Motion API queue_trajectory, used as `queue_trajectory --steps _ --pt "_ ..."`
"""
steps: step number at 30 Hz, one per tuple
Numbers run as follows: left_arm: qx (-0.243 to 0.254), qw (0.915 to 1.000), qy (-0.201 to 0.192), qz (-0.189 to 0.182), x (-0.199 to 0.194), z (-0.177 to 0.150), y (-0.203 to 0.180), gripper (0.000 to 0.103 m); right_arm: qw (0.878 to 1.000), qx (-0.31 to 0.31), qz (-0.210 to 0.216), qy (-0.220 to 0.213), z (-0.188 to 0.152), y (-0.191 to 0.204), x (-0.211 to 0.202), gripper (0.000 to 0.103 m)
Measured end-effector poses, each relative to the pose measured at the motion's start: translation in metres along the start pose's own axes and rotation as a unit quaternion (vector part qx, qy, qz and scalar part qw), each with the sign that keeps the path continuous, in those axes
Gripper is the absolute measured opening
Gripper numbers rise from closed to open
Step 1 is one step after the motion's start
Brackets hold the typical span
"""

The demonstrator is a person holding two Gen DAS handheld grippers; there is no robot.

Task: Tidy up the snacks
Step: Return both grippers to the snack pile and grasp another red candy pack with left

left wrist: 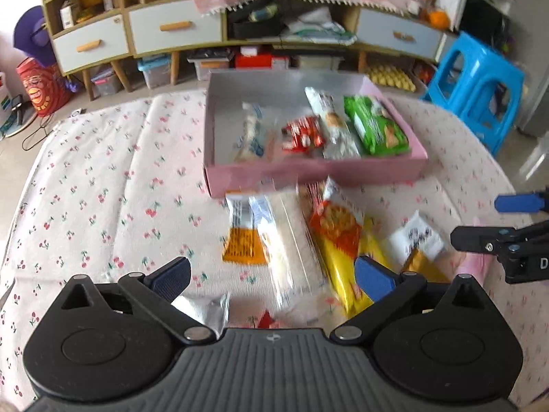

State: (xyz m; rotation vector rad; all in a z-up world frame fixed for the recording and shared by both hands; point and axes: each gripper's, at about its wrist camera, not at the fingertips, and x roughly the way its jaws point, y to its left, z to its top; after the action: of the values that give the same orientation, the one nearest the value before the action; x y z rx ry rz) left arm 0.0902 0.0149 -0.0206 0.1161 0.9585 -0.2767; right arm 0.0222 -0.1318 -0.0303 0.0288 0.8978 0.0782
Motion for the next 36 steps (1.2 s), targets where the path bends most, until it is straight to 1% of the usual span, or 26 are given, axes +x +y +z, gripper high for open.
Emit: queue_trajectory --steps 3,6,9,11,13,15,17,19,21,22,25,27,29,32,36 --pt "0.017 0.9995 0.025 -0.005 0.002 -0.006 -0.004 0.102 1.000 -0.023 -0.006 0.016 -0.010 0.004 0.006 0.095" --pt "0.019 0.9983 0.054 0.001 0.004 -0.019 -0.003 0.101 0.998 -0.047 0.004 0.036 -0.021 0.011 0.010 0.095" --pt "-0.006 0.9961 0.087 0.012 0.009 -0.026 0.000 0.098 0.996 -0.063 0.029 0.052 -0.030 0.018 0.012 0.095" --pt "-0.029 0.9949 0.097 0.005 0.010 -0.029 0.003 0.094 0.993 -0.083 0.049 0.063 -0.036 0.026 0.014 0.095" --pt "-0.062 0.9931 0.100 -0.007 0.009 -0.031 0.007 0.092 0.990 -0.103 0.062 0.070 -0.041 0.034 0.017 0.095" --pt "-0.094 0.9901 0.101 -0.023 0.007 -0.032 0.011 0.084 0.988 -0.119 0.067 0.077 -0.044 0.041 0.021 0.095" --pt "-0.120 0.9868 0.103 -0.035 0.007 -0.035 0.015 0.079 0.986 -0.129 0.070 0.081 -0.045 0.046 0.024 0.095" --pt "-0.138 0.9839 0.106 -0.041 0.005 -0.039 0.018 0.073 0.984 -0.136 0.069 0.086 -0.047 0.048 0.027 0.095" --pt "-0.153 0.9815 0.107 -0.042 0.006 -0.041 0.022 0.063 0.985 -0.134 0.067 0.090 -0.047 0.047 0.030 0.095" --pt "-0.157 0.9810 0.106 -0.041 0.007 -0.041 0.022 0.061 0.985 -0.131 0.065 0.091 -0.047 0.046 0.031 0.095" --pt "-0.153 0.9822 0.103 -0.037 0.005 -0.040 0.025 0.051 0.986 -0.125 0.063 0.090 -0.044 0.041 0.035 0.095" --pt "-0.138 0.9846 0.101 -0.033 0.003 -0.042 0.025 0.044 0.987 -0.118 0.060 0.089 -0.042 0.038 0.037 0.095" --pt "-0.123 0.9869 0.099 -0.033 0.004 -0.041 0.026 0.039 0.988 -0.112 0.060 0.087 -0.041 0.035 0.038 0.095" --pt "-0.109 0.9881 0.099 -0.043 0.004 -0.041 0.030 0.038 0.988 -0.109 0.058 0.090 -0.041 0.034 0.041 0.093" --pt "-0.092 0.9900 0.098 -0.043 0.002 -0.044 0.038 0.038 0.989 -0.106 0.053 0.090 -0.041 0.034 0.042 0.092"
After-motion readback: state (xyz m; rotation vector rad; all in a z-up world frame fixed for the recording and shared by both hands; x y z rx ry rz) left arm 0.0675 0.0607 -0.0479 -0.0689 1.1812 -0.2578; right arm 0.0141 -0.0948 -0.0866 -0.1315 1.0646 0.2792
